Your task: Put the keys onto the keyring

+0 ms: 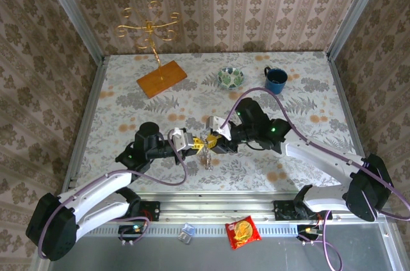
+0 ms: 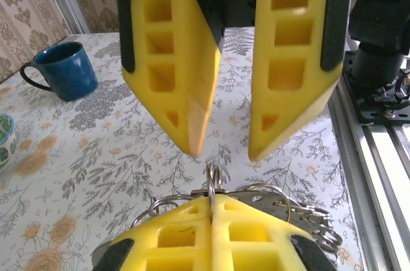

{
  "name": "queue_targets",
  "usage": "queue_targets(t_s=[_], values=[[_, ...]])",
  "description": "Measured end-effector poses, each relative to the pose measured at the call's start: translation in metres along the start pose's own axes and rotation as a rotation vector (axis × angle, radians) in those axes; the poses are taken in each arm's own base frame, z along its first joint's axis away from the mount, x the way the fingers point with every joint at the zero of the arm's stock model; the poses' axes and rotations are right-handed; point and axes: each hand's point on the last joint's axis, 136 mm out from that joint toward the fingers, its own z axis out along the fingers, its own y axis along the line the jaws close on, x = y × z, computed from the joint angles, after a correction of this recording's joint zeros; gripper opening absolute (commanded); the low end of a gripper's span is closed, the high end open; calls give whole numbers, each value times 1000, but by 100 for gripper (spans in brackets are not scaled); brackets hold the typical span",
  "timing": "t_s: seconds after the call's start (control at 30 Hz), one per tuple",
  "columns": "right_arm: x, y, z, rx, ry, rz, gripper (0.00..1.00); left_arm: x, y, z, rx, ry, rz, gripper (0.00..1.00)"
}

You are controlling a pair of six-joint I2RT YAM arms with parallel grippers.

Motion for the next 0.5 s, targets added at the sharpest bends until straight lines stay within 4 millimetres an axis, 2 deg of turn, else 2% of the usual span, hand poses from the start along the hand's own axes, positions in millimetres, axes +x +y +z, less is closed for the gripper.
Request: queue_targets(t_s=[0.2,0.5], values=[[11,2,4,-4,16,19,29,-2,0,-1,-5,-15,0,0],[-5,-1,5,11,-42,-25,22,-6,1,-1,-11,-41,-3,0]])
